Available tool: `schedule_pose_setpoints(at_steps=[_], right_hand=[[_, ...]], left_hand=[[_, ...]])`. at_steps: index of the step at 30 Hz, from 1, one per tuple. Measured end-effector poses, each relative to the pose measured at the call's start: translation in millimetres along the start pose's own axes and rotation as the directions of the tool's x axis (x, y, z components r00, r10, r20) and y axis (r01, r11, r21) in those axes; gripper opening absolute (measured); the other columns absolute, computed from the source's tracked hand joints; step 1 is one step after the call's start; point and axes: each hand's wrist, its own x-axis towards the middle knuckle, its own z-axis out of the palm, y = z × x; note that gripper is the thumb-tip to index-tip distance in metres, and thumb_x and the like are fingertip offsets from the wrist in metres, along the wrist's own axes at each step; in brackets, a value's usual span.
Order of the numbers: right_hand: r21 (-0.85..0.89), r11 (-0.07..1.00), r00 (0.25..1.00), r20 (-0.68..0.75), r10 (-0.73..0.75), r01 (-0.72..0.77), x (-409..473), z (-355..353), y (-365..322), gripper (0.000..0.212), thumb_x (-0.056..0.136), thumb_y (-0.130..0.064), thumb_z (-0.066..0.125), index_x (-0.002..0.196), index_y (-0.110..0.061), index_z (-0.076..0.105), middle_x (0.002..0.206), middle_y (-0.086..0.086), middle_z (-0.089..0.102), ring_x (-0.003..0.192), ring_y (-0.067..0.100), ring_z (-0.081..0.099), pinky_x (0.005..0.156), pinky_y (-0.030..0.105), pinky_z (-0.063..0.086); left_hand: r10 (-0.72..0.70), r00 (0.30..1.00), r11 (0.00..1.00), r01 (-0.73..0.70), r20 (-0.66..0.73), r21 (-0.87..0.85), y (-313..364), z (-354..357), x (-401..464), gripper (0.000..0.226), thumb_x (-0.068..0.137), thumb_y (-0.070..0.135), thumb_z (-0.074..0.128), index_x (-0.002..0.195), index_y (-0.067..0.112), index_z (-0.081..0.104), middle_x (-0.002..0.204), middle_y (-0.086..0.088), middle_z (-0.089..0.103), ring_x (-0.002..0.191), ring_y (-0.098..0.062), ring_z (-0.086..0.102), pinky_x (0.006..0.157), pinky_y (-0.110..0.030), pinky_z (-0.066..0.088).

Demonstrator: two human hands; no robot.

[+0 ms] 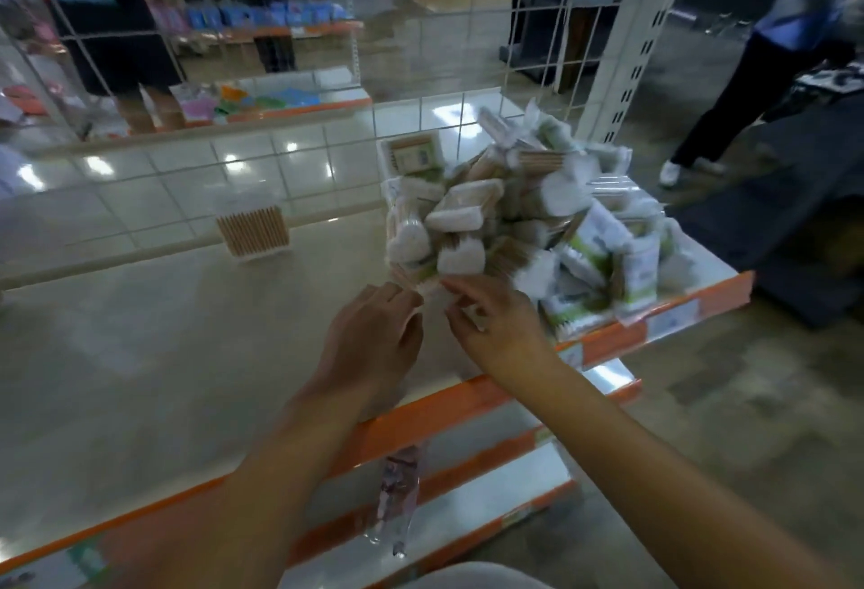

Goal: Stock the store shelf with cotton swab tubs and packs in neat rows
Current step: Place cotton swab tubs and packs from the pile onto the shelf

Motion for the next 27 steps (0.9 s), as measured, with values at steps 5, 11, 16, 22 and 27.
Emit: schedule_pose_setpoints(at_steps=[5, 11, 16, 22, 27], right_hand=[[0.032, 0.999, 0.993, -0.118, -0.022, 0.026, -2.3, -33.1, 23.6, 0.023, 0.077, -0.003, 0.058, 0.098, -0.002, 0.069, 0.096, 0.013, 0.068, 0.087, 0.012, 0.055, 0.074, -0.001, 0.038], [-0.003, 0.999, 0.966, -0.255, -0.046, 0.046, 9.7, -54.9, 39.4, 0.030, 0.081, -0.019, 0.049, 0.095, -0.002, 0.070, 0.092, 0.012, 0.068, 0.085, 0.017, 0.060, 0.075, 0.014, 0.044], [-0.214, 0.967, 0.967, -0.187, -0.175, 0.134, 31.5, -64.2, 43.3, 0.029, 0.085, -0.020, 0.050, 0.096, -0.001, 0.069, 0.090, 0.013, 0.067, 0.080, 0.031, 0.063, 0.067, 0.035, 0.053], [-0.492, 0.869, 0.961, 0.210, 0.179, -0.054, 41.4, -57.6, 49.3, 0.062, 0.084, -0.052, 0.055, 0.132, -0.013, 0.044, 0.133, 0.008, 0.044, 0.123, 0.028, 0.040, 0.099, 0.036, 0.035], [-0.528, 0.846, 0.959, 0.193, 0.205, -0.075, 40.1, -49.1, 51.1, 0.057, 0.081, -0.048, 0.060, 0.125, -0.015, 0.047, 0.127, 0.010, 0.042, 0.114, 0.032, 0.044, 0.093, 0.038, 0.039]], left_hand=[[0.011, 1.000, 0.999, -0.010, 0.015, -0.038, 27.4, 16.9, 13.5, 0.035, 0.081, 0.028, 0.038, 0.092, 0.010, 0.066, 0.094, -0.009, 0.066, 0.086, -0.033, 0.060, 0.067, -0.040, 0.051], [0.048, 0.997, 0.999, -0.047, 0.057, -0.011, 41.3, 33.8, 27.6, 0.052, 0.082, 0.040, 0.023, 0.101, 0.018, 0.065, 0.100, -0.001, 0.063, 0.095, -0.023, 0.057, 0.071, -0.030, 0.043], [0.061, 0.998, 0.998, -0.060, 0.031, -0.032, 47.5, 33.5, 30.9, 0.029, 0.084, 0.026, 0.044, 0.098, 0.017, 0.067, 0.095, -0.004, 0.065, 0.089, -0.027, 0.058, 0.065, -0.026, 0.034], [0.072, 0.995, 0.996, -0.069, 0.064, -0.049, 47.2, 35.0, 32.5, 0.029, 0.082, 0.026, 0.044, 0.095, 0.017, 0.068, 0.092, -0.004, 0.065, 0.087, -0.027, 0.059, 0.066, -0.028, 0.039], [0.062, 0.996, 0.996, -0.059, 0.058, -0.065, 42.9, 37.2, 28.0, 0.029, 0.082, 0.026, 0.046, 0.096, 0.015, 0.070, 0.092, -0.005, 0.065, 0.089, -0.028, 0.060, 0.069, -0.031, 0.045]])
